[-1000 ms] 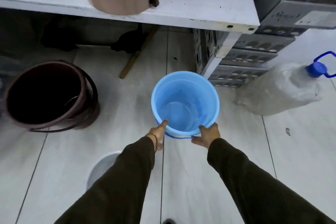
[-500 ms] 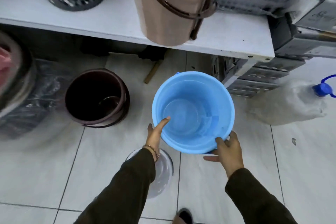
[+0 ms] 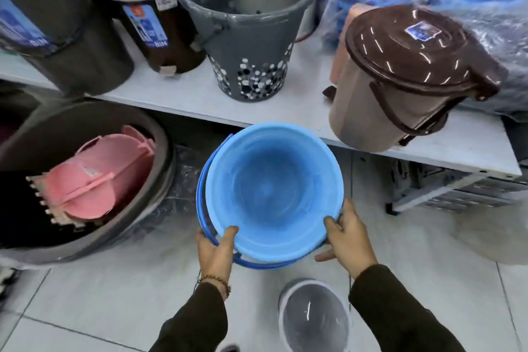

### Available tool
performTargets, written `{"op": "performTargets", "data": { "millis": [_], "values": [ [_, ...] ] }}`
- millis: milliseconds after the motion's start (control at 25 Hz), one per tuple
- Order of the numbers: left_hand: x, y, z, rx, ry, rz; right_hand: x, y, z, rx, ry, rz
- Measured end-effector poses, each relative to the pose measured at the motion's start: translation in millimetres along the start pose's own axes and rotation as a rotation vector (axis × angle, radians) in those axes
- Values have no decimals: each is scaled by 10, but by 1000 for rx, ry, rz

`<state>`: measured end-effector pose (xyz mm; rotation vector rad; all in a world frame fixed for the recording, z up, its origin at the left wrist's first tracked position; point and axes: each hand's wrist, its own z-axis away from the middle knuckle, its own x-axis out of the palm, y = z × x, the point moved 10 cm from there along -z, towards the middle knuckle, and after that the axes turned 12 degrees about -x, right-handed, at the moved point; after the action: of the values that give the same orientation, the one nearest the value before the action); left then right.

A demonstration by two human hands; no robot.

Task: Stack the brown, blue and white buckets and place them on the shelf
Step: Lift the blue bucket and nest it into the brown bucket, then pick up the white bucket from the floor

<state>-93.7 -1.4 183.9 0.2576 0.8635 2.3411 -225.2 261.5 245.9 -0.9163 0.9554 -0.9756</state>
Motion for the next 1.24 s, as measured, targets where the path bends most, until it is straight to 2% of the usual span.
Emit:
{"op": "performTargets", "data": {
  "millis": [160, 320, 480, 640, 760, 880, 960, 1080, 1240],
  "values": [
    [-432, 115, -620, -46, 123, -86, 759, 190, -371, 78, -43, 65],
    [-533, -128, -1211, -176, 129, -181, 1170, 715, -614, 201, -61, 157],
    [-688, -220, -1654, -115, 216, -383, 1402, 1274, -786, 299, -54, 212],
    [-644, -365, -1958, -150, 95, -339, 1387, 1706, -898, 364, 59, 285],
    [-560, -445, -1989, -186, 41, -319, 1398, 1878, -812, 355, 8, 311],
    [-523, -514, -1876, -164, 57, -507, 1295, 1974, -573, 351, -100, 362],
    [-552, -575, -1713, -150, 110, -681, 1100, 2057, -377, 361, -113, 364],
    [-557, -866, -1340, -185, 131, -756, 615, 2284, 31, 416, -71, 352],
    [-477, -1737, -930, -283, 61, -799, -95, 2820, 701, 503, -20, 441]
  ]
}}
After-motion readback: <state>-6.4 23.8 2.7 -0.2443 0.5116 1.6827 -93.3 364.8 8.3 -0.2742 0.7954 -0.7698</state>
